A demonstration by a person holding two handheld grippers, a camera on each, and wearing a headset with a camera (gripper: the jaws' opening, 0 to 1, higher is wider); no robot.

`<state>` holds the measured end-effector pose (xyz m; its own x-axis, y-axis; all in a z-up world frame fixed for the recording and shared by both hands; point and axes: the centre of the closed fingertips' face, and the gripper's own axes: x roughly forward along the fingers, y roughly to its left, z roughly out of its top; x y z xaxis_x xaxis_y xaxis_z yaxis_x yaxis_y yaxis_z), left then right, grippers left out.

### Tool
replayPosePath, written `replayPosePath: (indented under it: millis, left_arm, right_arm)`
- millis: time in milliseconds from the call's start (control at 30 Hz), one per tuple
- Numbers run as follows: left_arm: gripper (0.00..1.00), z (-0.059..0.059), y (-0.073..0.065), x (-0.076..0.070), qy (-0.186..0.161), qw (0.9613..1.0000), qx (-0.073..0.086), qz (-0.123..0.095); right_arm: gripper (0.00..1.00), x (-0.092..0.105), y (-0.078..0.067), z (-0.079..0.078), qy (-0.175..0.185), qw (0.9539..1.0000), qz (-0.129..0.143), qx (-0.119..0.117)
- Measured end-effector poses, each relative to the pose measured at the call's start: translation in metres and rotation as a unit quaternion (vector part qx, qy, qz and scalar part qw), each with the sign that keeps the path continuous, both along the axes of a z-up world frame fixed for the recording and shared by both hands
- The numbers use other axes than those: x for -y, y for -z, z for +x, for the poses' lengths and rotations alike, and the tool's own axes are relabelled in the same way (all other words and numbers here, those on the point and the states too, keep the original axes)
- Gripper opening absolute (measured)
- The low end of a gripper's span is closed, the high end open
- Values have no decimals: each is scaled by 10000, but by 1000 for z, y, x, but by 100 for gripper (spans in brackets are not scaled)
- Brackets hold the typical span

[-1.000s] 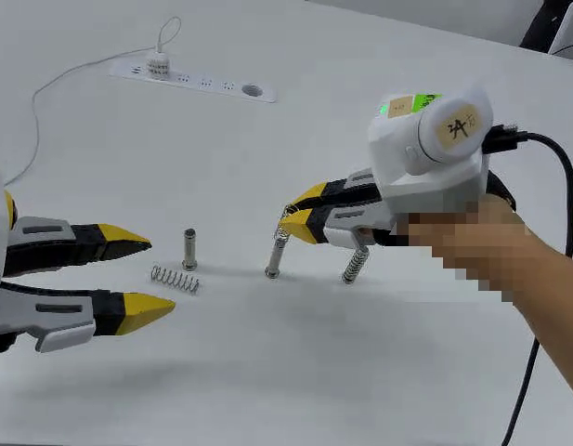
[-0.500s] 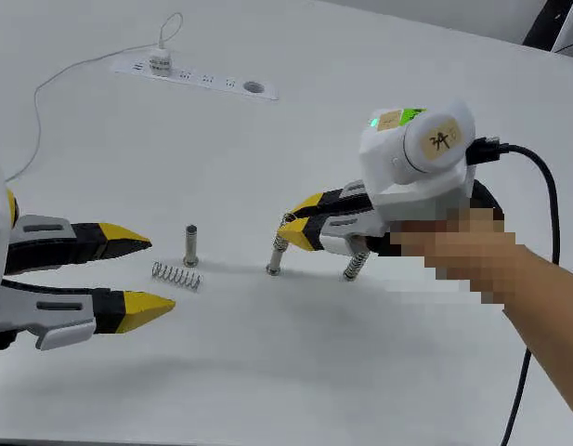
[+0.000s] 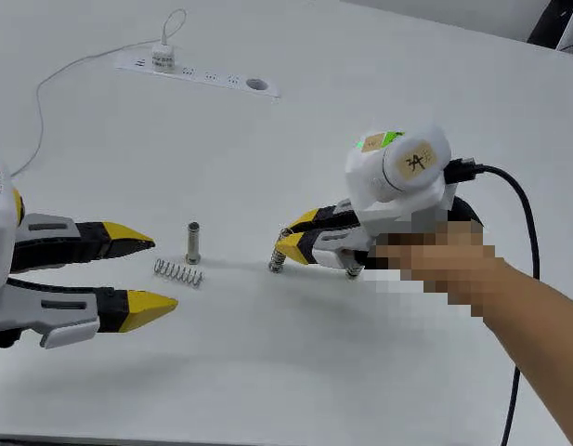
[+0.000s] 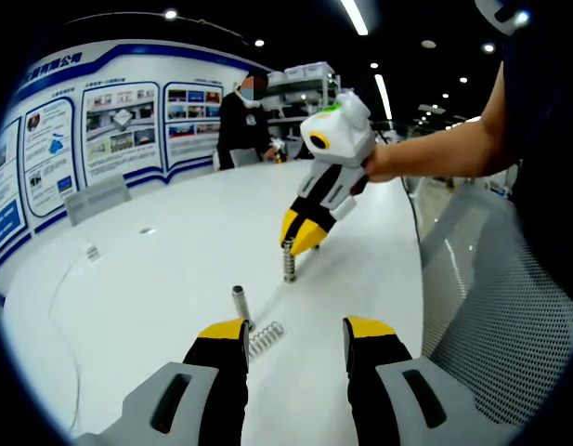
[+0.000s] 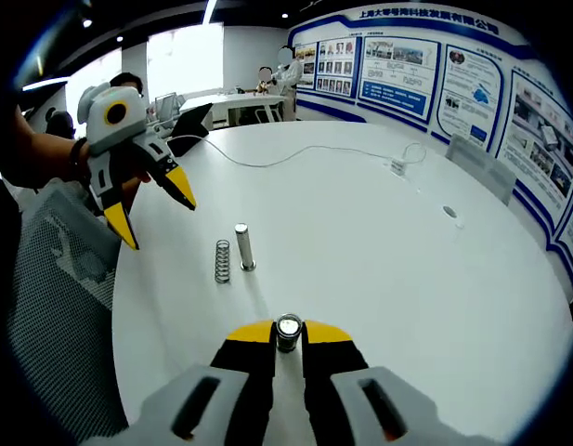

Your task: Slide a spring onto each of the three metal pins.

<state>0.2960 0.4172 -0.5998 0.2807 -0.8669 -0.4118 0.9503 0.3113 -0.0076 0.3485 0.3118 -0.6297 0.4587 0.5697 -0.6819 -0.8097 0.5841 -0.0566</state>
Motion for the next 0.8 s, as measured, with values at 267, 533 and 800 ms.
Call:
replayPosePath:
  millis: [267, 533, 800]
  left_arm:
    - [42, 0, 0, 0, 5, 10000, 3, 6]
    - [42, -1, 1, 1, 8, 10000, 0, 3]
    - [42, 0, 0, 0, 5, 10000, 20, 9]
  right_arm:
    - [12, 2, 9, 1, 27, 10000, -67, -13]
    - [15, 5, 11, -1, 66, 9999, -132, -27]
    - [15, 10, 13, -15, 84, 9996, -249, -56]
